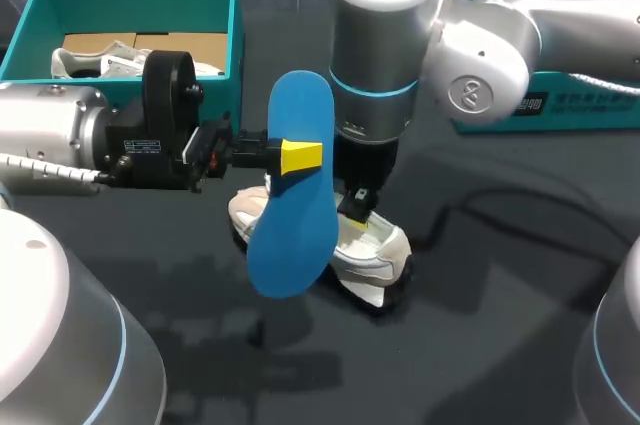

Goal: Take the shoe out of the shoebox, open the shoe tongue, remove and reinsert the insole, then place the shoe into the shoebox

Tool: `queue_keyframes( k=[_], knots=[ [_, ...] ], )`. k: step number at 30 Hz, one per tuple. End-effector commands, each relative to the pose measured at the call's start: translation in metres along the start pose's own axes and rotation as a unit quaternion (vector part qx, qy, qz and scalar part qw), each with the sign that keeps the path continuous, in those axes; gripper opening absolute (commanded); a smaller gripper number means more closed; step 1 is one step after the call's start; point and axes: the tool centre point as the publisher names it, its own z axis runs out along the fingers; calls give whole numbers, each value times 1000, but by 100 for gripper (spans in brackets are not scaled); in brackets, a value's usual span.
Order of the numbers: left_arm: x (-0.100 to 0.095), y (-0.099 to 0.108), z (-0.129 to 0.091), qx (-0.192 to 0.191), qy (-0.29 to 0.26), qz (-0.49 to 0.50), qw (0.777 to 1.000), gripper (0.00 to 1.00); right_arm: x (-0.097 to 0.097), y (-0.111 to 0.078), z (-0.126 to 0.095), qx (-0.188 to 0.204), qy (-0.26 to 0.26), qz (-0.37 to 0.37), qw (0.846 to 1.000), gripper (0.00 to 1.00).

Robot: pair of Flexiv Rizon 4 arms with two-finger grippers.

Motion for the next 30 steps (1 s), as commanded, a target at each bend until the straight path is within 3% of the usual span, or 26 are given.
queue_keyframes(
  k=[1,9,17,30],
  knots=[
    [-1,1,2,1,1,0,1000,0,12,-12,-13,-41,-12,146,988,0],
    [-1,1,2,1,1,0,1000,0,26,-9,-24,-64,-15,305,950,0],
    [-1,1,2,1,1,0,1000,0,33,0,-27,-78,-32,399,913,0],
    [-1,1,2,1,1,0,1000,0,28,9,-3,-93,-13,430,898,0]
  ],
)
